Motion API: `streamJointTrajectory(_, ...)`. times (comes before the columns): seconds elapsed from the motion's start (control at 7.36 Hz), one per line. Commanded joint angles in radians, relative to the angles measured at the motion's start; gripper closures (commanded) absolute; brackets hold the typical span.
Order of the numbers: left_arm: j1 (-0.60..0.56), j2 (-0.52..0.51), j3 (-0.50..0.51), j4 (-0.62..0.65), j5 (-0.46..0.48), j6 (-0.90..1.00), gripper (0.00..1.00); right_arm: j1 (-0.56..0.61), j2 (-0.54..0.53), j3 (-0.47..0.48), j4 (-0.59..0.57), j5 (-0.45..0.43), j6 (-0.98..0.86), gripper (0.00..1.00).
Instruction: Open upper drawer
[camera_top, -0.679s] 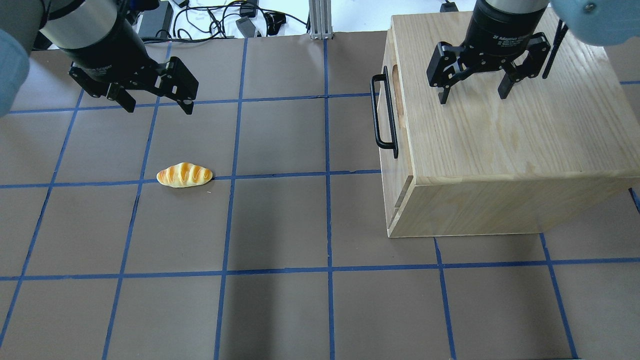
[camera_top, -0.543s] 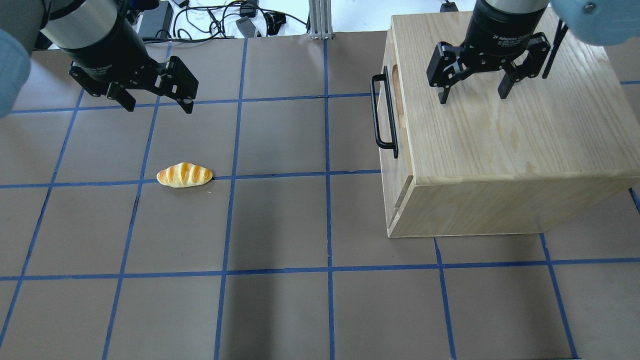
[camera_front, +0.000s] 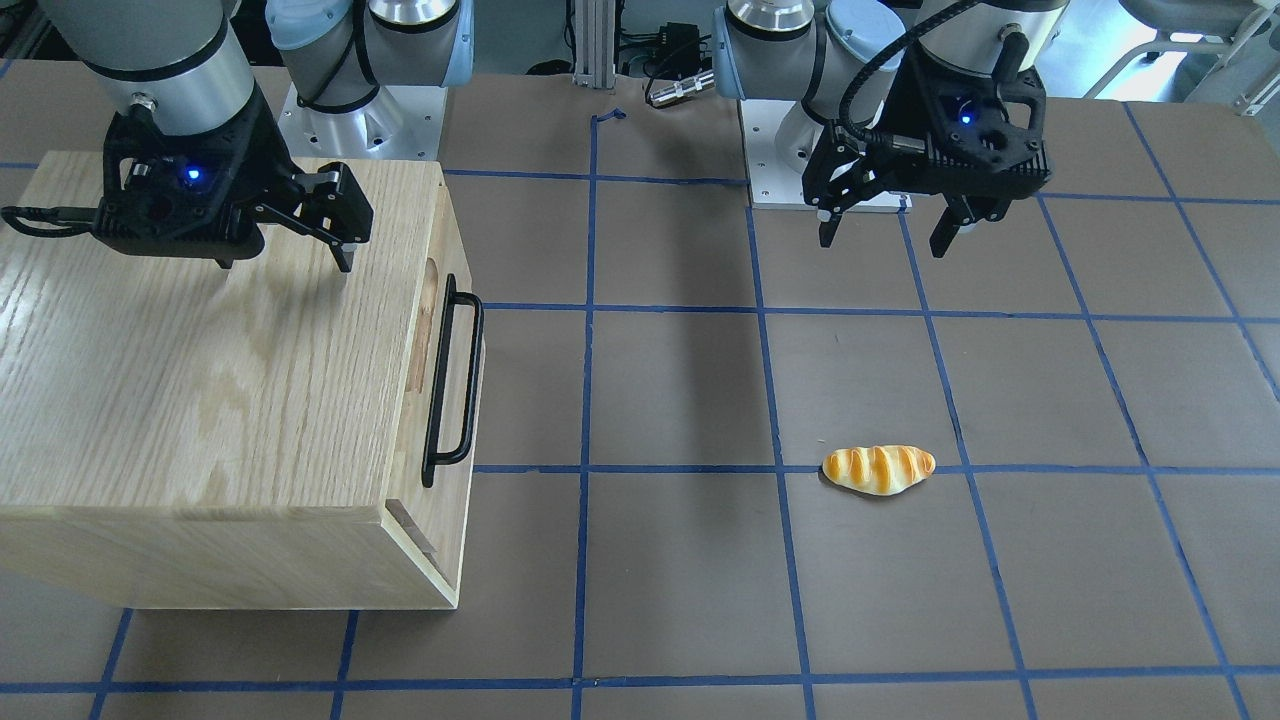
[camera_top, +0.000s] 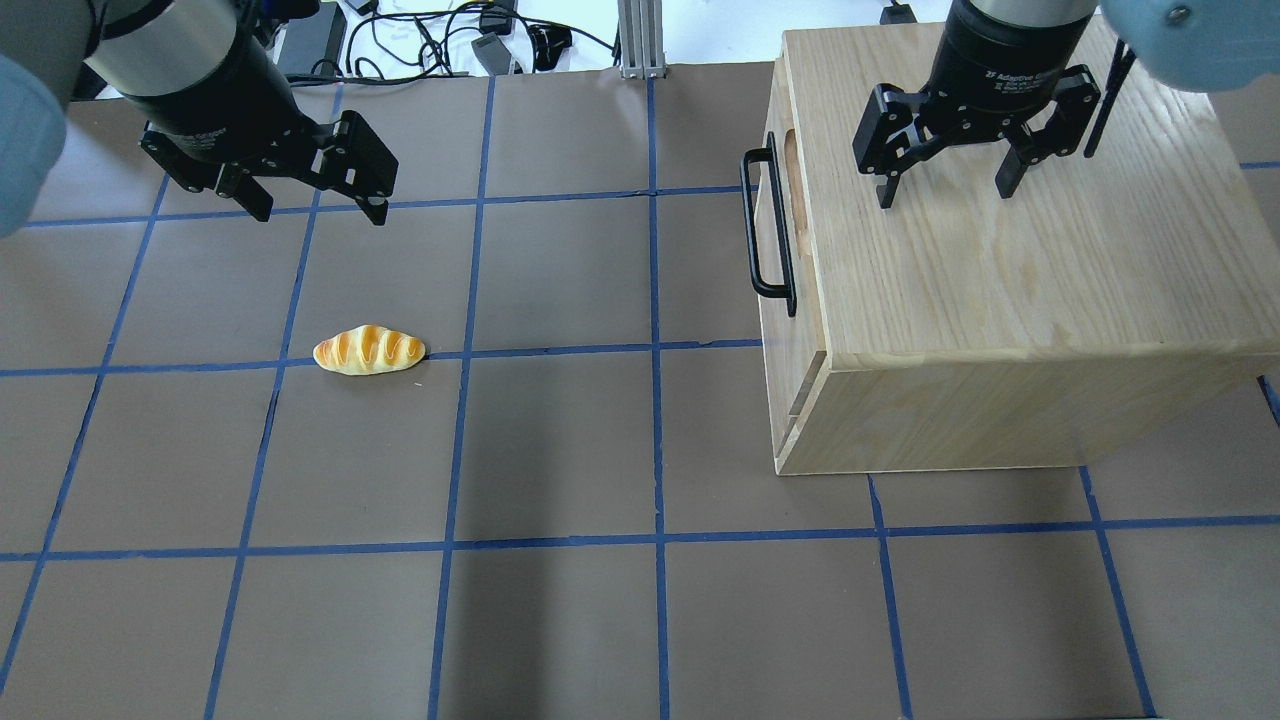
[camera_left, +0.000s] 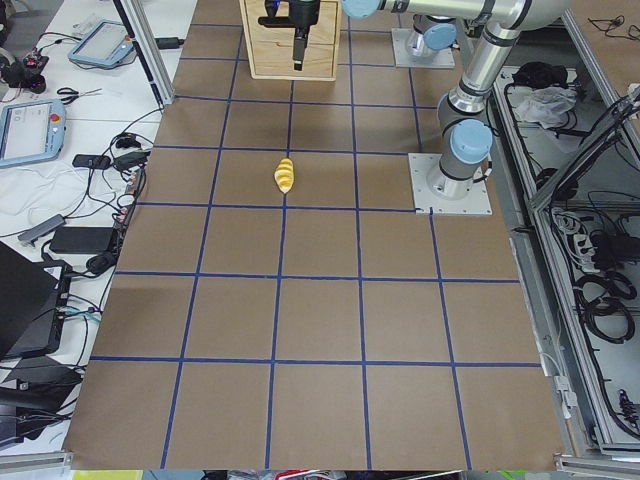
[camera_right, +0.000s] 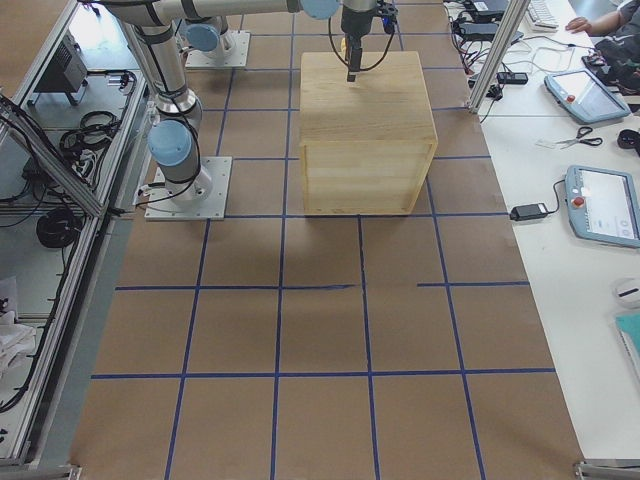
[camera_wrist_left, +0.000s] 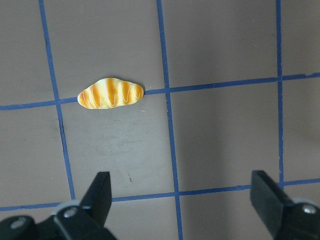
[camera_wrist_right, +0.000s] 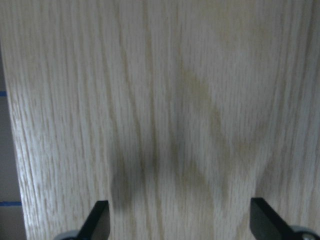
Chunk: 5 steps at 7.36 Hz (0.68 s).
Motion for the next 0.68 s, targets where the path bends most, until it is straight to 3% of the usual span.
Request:
streamJointTrajectory(0.0, -0.002, 0.004, -0.001, 0.0, -0.001, -0.009, 0.0, 0.0, 0.0, 0.0, 0.0, 0.0, 0.001, 0.0)
streamJointTrajectory(0.54, 0.002, -0.02, -0.001, 0.002, -0.015, -0.023, 0.0, 0.0, 0.0, 0.0, 0.0, 0.0, 0.001, 0.0)
